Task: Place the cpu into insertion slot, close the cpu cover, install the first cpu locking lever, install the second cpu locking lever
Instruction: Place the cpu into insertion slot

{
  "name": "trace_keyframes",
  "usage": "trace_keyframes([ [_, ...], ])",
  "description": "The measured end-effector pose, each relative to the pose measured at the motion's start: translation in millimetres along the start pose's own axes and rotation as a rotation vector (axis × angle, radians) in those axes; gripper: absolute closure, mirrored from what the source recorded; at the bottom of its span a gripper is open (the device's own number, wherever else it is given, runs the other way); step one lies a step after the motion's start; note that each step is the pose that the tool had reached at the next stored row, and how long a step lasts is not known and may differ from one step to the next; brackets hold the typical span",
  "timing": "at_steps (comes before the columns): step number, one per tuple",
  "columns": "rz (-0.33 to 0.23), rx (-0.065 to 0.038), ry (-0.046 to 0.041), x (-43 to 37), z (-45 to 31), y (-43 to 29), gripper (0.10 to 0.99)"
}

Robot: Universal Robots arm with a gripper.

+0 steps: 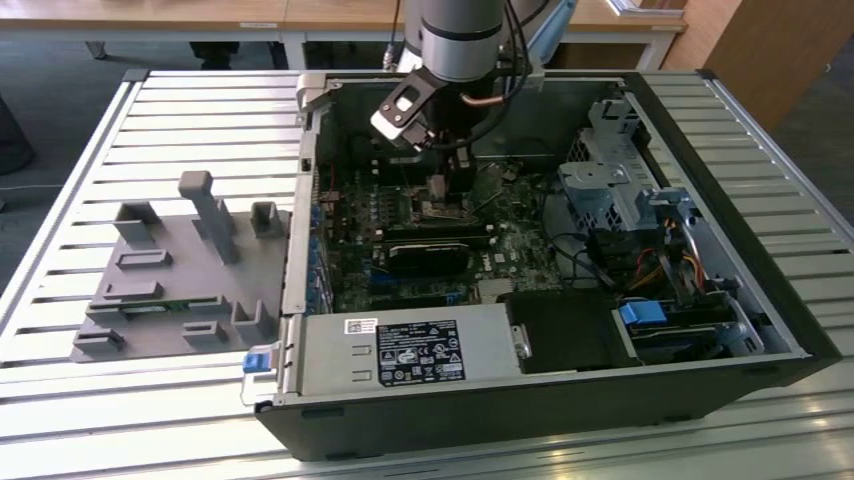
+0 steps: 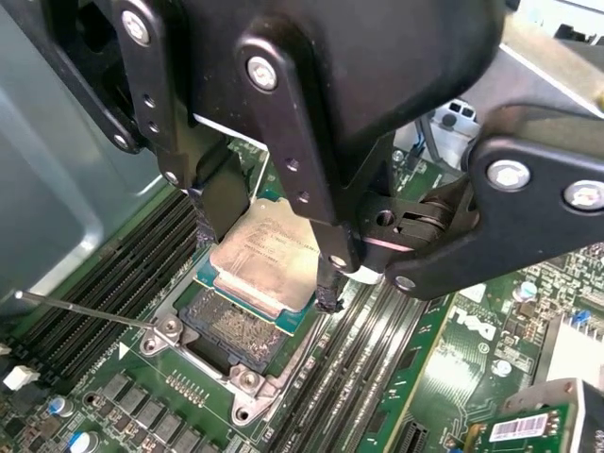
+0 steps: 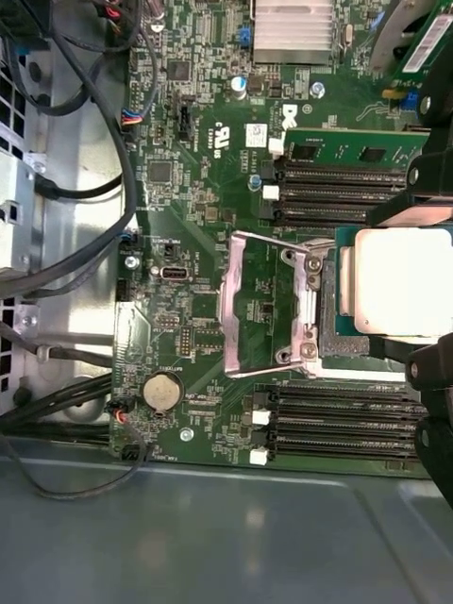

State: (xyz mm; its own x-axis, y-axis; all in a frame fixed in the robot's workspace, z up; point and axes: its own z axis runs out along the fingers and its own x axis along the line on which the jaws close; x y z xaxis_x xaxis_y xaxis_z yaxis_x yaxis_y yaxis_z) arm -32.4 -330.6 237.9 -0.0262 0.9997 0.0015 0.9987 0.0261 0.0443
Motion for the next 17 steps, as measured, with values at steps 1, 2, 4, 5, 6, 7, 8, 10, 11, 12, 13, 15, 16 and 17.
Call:
trace_keyframes([
  [1, 0.000, 0.000, 0.0000, 0.4, 1.1, -0.3, 0.549],
  [2, 0.000, 0.000, 0.0000, 0.8, 2.0, -0.6, 0.549],
  [4, 0.000, 0.000, 0.0000, 1.3, 3.5, -1.0, 0.549],
  [5, 0.000, 0.000, 0.0000, 1.5, 4.4, -1.1, 0.549],
  [6, 0.000, 0.000, -0.0002, 2.1, 5.2, -1.3, 0.549],
  [7, 0.002, 0.000, -0.0003, 2.8, 6.2, -1.8, 0.549],
  [8, 0.004, 0.000, -0.0006, 3.6, 7.2, -2.2, 0.549],
  [10, 0.008, 0.000, -0.0015, 5.3, 9.4, -2.7, 0.549],
  [11, 0.011, 0.000, -0.0019, 6.2, 10.5, -2.9, 0.549],
  [12, 0.014, 0.000, -0.0020, 7.0, 11.5, -3.4, 0.549],
  [13, 0.014, 0.000, -0.0021, 7.4, 12.4, -3.8, 0.549],
  [15, 0.014, 0.000, -0.0021, 8.0, 14.4, -4.7, 0.549],
  [16, 0.014, 0.000, -0.0021, 8.1, 15.4, -5.0, 0.549],
  [17, 0.014, 0.000, -0.0021, 8.3, 16.2, -5.2, 0.549],
])
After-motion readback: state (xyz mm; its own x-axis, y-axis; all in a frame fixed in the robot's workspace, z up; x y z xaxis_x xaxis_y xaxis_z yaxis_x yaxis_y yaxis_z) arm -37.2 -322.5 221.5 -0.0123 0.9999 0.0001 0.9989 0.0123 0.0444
